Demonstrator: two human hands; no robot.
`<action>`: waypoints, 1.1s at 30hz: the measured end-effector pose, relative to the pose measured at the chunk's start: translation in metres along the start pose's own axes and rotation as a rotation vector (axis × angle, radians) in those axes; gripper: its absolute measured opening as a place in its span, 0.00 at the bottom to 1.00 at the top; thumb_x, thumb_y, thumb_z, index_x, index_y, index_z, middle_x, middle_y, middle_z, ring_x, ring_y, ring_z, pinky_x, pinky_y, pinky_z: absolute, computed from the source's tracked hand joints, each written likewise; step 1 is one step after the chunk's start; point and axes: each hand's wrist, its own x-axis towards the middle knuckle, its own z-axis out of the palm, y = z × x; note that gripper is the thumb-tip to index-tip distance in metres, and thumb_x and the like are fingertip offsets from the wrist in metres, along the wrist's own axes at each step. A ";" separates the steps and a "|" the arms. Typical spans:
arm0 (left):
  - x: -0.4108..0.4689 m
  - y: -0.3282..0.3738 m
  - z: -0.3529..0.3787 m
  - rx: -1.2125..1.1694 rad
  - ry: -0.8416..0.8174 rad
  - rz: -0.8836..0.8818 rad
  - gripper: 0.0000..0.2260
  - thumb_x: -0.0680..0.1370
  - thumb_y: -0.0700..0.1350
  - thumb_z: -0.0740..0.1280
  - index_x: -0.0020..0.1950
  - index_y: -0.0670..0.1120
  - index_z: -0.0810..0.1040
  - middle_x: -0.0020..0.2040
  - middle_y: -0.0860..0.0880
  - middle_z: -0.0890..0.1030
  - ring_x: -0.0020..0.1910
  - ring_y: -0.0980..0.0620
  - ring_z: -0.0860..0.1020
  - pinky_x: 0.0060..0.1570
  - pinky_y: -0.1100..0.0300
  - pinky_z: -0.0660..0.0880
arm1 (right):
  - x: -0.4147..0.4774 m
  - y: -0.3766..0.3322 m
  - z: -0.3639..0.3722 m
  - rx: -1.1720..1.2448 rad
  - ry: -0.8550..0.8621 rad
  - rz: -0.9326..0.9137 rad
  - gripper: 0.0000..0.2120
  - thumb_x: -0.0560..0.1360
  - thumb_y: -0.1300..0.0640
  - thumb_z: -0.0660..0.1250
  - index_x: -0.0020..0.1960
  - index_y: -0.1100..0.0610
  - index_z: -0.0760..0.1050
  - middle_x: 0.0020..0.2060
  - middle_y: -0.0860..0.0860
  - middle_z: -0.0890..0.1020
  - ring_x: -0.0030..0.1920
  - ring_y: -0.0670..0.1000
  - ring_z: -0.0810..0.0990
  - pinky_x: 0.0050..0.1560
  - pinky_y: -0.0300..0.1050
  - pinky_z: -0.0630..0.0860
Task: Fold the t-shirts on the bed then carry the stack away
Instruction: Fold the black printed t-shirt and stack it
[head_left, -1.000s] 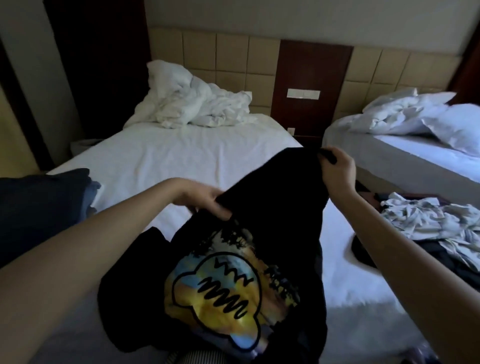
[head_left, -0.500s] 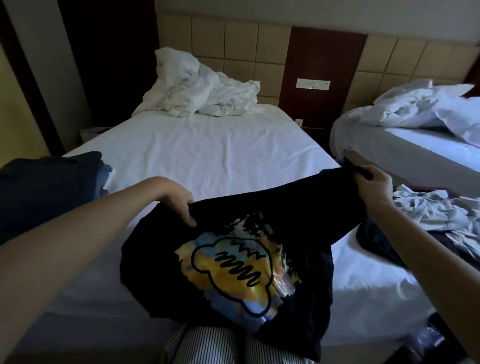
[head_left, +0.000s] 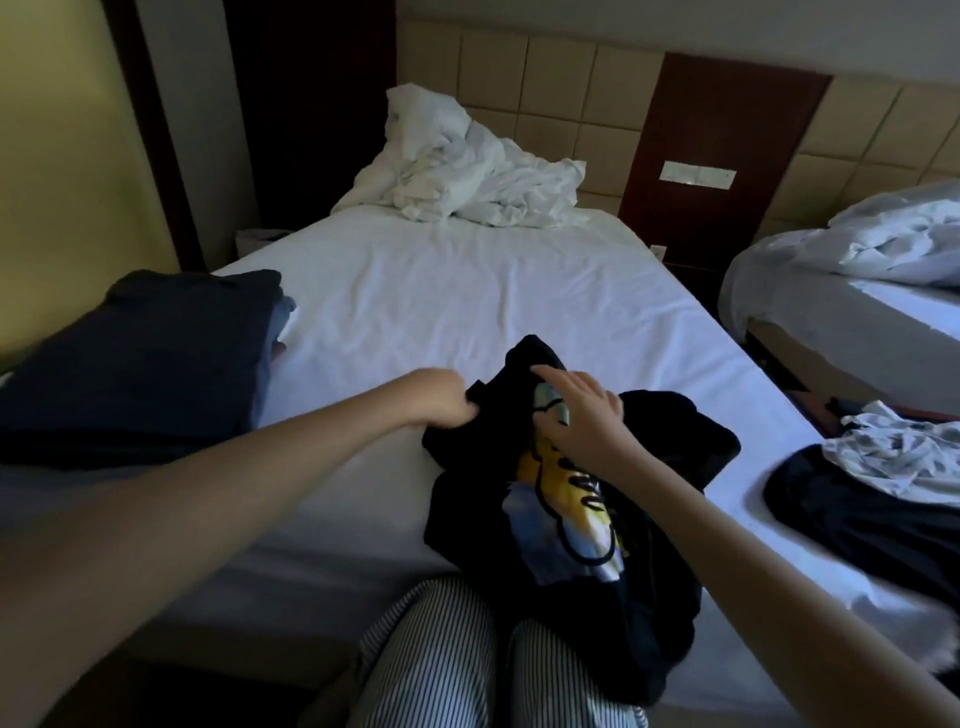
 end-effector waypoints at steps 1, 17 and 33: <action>-0.012 -0.010 0.012 -0.039 -0.153 -0.070 0.14 0.80 0.52 0.59 0.45 0.41 0.73 0.34 0.45 0.73 0.31 0.51 0.73 0.31 0.60 0.70 | 0.000 -0.007 0.005 0.022 -0.006 -0.068 0.22 0.78 0.55 0.61 0.72 0.49 0.63 0.69 0.47 0.67 0.72 0.50 0.59 0.68 0.51 0.54; -0.053 -0.014 0.079 -1.150 0.478 0.000 0.08 0.81 0.37 0.58 0.44 0.48 0.68 0.38 0.48 0.74 0.36 0.52 0.71 0.34 0.59 0.68 | 0.038 -0.047 0.004 -0.361 -0.389 -0.431 0.14 0.77 0.46 0.63 0.55 0.54 0.74 0.54 0.52 0.77 0.61 0.52 0.69 0.59 0.48 0.57; -0.067 -0.003 -0.128 -1.219 0.357 0.497 0.10 0.82 0.41 0.56 0.56 0.50 0.76 0.48 0.48 0.80 0.46 0.51 0.77 0.46 0.59 0.72 | 0.046 -0.051 -0.186 0.599 -0.168 -0.188 0.11 0.65 0.54 0.75 0.43 0.59 0.79 0.36 0.47 0.82 0.40 0.44 0.79 0.47 0.37 0.72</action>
